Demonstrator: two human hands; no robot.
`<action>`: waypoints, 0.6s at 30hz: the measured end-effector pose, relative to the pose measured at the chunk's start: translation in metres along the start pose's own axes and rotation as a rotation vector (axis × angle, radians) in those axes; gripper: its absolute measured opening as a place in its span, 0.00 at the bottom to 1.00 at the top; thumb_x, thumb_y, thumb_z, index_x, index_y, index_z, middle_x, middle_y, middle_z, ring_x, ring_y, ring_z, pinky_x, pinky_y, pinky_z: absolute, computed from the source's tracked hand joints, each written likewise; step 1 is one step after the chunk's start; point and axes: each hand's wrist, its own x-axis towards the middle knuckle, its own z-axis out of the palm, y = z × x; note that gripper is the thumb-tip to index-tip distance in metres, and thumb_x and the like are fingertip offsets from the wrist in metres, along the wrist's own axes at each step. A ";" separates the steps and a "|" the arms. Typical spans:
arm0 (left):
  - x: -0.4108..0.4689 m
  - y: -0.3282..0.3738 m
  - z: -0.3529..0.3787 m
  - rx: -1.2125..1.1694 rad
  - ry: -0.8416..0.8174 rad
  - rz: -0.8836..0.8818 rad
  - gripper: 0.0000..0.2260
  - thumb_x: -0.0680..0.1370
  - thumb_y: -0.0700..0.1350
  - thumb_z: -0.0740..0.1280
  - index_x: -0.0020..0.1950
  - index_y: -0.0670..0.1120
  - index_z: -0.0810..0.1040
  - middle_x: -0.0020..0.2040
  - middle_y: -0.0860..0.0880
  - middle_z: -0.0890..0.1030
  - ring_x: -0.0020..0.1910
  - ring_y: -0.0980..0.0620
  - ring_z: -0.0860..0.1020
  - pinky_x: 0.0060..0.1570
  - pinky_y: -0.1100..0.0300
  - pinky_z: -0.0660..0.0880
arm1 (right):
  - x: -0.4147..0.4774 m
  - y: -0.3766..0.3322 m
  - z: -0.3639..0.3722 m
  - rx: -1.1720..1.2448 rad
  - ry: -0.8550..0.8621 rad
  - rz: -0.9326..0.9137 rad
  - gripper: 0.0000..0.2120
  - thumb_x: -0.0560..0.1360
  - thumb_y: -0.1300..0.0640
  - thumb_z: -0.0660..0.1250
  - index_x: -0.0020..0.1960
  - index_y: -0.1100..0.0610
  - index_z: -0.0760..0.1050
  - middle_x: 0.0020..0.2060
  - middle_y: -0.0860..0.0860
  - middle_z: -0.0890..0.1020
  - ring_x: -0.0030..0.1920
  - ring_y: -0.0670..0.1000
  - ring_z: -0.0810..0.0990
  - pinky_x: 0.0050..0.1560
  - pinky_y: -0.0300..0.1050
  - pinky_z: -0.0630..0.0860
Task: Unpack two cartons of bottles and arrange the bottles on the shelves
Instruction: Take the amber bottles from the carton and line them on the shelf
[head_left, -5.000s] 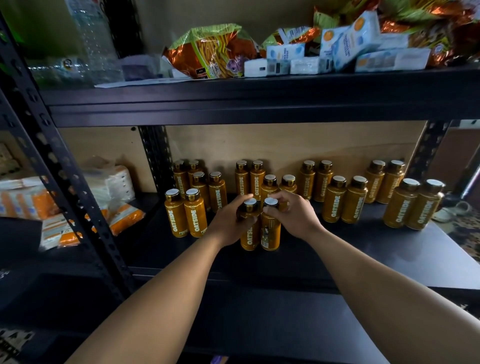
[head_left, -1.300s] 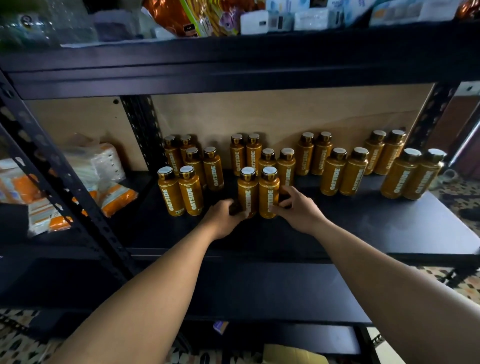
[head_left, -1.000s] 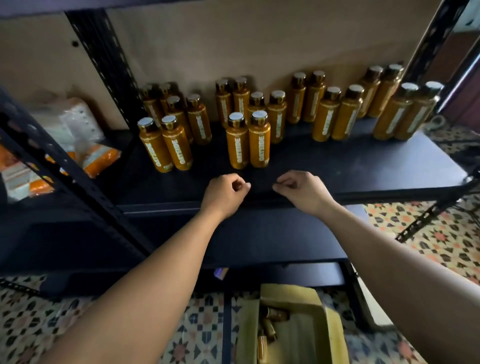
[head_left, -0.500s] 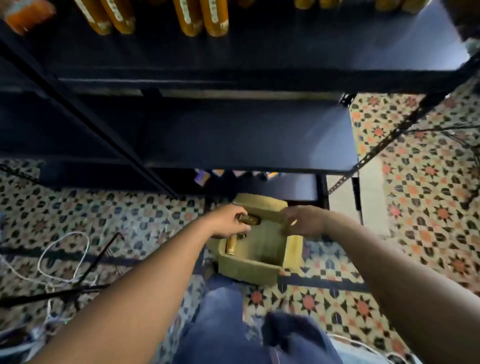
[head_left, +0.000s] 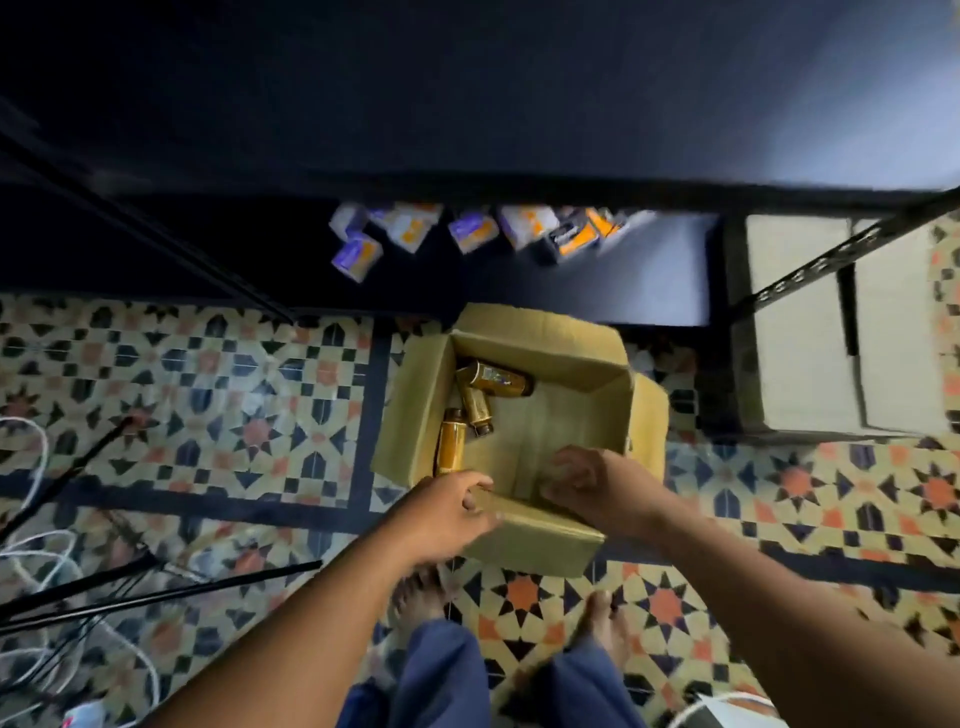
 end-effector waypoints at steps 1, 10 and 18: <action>0.033 -0.014 0.004 -0.007 0.021 0.002 0.25 0.79 0.56 0.68 0.75 0.58 0.67 0.67 0.51 0.76 0.57 0.54 0.78 0.56 0.55 0.77 | 0.031 0.013 0.013 0.042 0.040 0.005 0.14 0.78 0.47 0.71 0.64 0.45 0.78 0.53 0.43 0.83 0.51 0.44 0.82 0.50 0.37 0.79; 0.282 -0.092 0.037 0.070 0.341 0.073 0.18 0.79 0.54 0.68 0.69 0.57 0.73 0.59 0.53 0.81 0.57 0.49 0.80 0.54 0.55 0.76 | 0.269 0.116 0.104 0.298 0.426 -0.043 0.25 0.81 0.54 0.68 0.76 0.43 0.67 0.72 0.49 0.74 0.48 0.39 0.78 0.43 0.28 0.75; 0.358 -0.108 0.069 0.108 0.689 0.065 0.19 0.76 0.50 0.73 0.66 0.52 0.74 0.69 0.47 0.67 0.65 0.43 0.73 0.62 0.48 0.74 | 0.372 0.161 0.126 0.313 0.510 -0.075 0.33 0.79 0.52 0.70 0.80 0.43 0.60 0.78 0.46 0.66 0.75 0.49 0.66 0.74 0.52 0.68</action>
